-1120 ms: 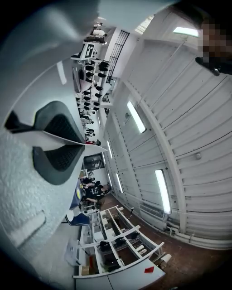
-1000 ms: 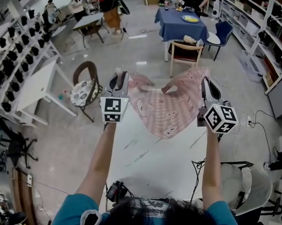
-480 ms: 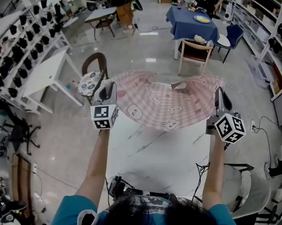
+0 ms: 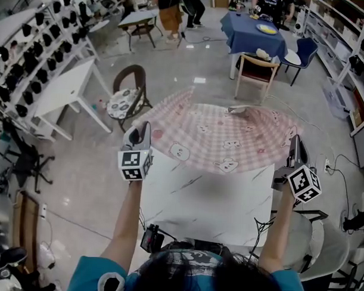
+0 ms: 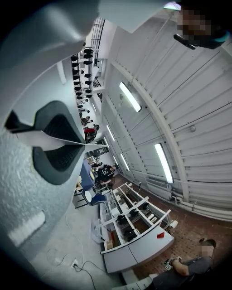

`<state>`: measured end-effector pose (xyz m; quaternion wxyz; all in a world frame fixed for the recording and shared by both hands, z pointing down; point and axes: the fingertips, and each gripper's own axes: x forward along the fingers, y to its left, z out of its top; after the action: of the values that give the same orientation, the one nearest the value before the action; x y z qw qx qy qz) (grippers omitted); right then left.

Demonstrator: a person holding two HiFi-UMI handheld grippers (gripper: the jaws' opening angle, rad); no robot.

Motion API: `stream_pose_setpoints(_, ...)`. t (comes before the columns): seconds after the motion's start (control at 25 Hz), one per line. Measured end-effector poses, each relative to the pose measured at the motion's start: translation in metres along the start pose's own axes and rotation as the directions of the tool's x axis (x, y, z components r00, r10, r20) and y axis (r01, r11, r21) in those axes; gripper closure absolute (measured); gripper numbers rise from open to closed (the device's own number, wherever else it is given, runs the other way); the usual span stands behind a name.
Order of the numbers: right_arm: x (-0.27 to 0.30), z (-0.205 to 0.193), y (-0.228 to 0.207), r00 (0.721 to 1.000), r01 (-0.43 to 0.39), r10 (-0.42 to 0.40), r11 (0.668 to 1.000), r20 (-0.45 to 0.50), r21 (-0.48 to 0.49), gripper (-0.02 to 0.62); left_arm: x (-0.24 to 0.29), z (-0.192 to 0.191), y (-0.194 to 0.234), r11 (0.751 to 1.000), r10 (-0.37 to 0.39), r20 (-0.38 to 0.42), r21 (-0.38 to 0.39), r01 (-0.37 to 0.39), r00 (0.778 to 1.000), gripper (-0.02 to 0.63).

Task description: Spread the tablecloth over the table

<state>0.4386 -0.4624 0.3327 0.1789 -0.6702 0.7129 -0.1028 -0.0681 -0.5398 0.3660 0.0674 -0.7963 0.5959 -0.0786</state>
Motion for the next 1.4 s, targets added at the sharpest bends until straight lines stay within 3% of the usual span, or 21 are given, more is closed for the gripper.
stream_pose_setpoints(0.28, -0.066, -0.017, -0.001, 0.996, 0.086, -0.086, 0.994, -0.014, 0.074, 0.591, -0.059, -0.022, -0.006, 0.999, -0.030, -0.025, -0.039, 0.029, 0.999, 0.551)
stream_pose_setpoints(0.56, -0.146, -0.056, 0.010, 0.986, 0.159, -0.150, 0.977, -0.072, 0.142, 0.591, -0.124, -0.052, -0.022, 0.995, -0.102, -0.050, -0.016, 0.101, 0.994, 0.558)
stream_pose_setpoints(0.76, -0.198, -0.079, 0.011, 0.974, 0.220, -0.202, 0.953, -0.107, 0.208, 0.591, -0.168, -0.077, -0.030, 0.991, -0.116, -0.073, -0.071, 0.111, 0.991, 0.563)
stream_pose_setpoints(1.16, -0.288, -0.144, 0.001, 0.918, 0.360, -0.311, 0.913, -0.245, 0.192, 0.591, -0.235, -0.144, -0.022, 0.982, -0.099, -0.180, -0.177, 0.067, 0.979, 0.566)
stream_pose_setpoints(1.4, -0.309, -0.173, 0.006, 0.902, 0.352, -0.293, 0.924, -0.316, 0.149, 0.591, -0.264, -0.179, 0.002, 0.970, -0.032, -0.255, -0.241, -0.032, 0.967, 0.563)
